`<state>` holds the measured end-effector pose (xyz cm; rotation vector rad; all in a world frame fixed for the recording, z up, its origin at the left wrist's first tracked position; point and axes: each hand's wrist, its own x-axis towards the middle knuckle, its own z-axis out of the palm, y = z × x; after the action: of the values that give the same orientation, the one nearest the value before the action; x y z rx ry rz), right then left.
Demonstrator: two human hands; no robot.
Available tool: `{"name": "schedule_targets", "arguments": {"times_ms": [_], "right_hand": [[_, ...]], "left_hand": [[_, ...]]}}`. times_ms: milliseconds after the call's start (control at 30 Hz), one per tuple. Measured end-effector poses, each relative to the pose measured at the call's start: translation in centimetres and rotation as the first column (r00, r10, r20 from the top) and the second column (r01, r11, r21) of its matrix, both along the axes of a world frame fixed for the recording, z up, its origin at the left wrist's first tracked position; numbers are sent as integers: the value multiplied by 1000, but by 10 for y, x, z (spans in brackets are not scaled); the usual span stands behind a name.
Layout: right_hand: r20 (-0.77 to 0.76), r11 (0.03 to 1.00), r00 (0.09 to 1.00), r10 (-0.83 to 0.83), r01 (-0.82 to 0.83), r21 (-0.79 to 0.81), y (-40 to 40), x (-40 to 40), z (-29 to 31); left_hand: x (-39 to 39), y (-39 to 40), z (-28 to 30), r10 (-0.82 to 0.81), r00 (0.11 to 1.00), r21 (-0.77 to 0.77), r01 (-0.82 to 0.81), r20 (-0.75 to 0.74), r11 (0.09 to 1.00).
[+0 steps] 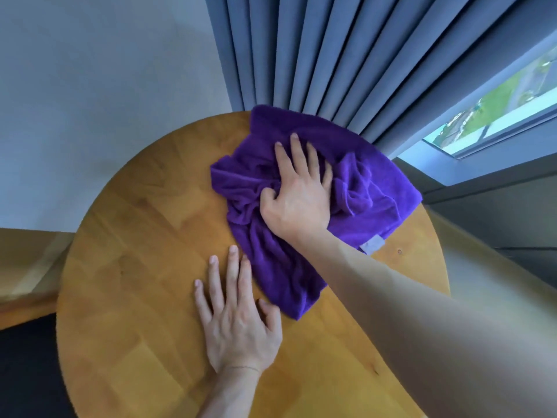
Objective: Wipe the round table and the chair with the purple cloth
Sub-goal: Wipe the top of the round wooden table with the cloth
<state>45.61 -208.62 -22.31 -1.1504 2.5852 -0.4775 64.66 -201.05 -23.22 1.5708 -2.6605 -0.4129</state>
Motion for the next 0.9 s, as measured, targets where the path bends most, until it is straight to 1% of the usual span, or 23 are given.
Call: {"name": "schedule_targets", "arguments": {"times_ms": [133,233,300,467,567,667,733,800,900], "right_hand": [[23,986,986,164,-163,-32,11,14,2],[53,967,966,253,-250,-48,39,19,3],[70,966,964,256,-253,-50,69,24,4],[118,985,978,169,-170,0,153,40,7],[127,979,972,197,-201,17,178,37,8],[172,958,943,283,-271,-93,173,13,9],[184,952,939,290,-265,-150,153,-10,8],[140,966,962,234,-213,-148,125,-25,6],[38,986,989,143,-139,-96,81,-37,3]], "left_hand": [[2,0,0,-10,1000,-12,10,-5,1000],[2,-1,-1,-15,1000,-8,15,-14,1000],[2,-1,0,-17,1000,-9,17,-18,1000],[1,-2,4,-24,1000,-9,24,-4,1000],[1,-2,3,-26,1000,-19,26,-2,999],[0,-3,0,-18,1000,-37,17,-18,999],[-1,-4,-3,-17,1000,-45,16,-26,999],[-2,-3,-3,-25,1000,-43,24,-17,999],[-1,-3,-3,-30,1000,-39,30,-8,999]]}}
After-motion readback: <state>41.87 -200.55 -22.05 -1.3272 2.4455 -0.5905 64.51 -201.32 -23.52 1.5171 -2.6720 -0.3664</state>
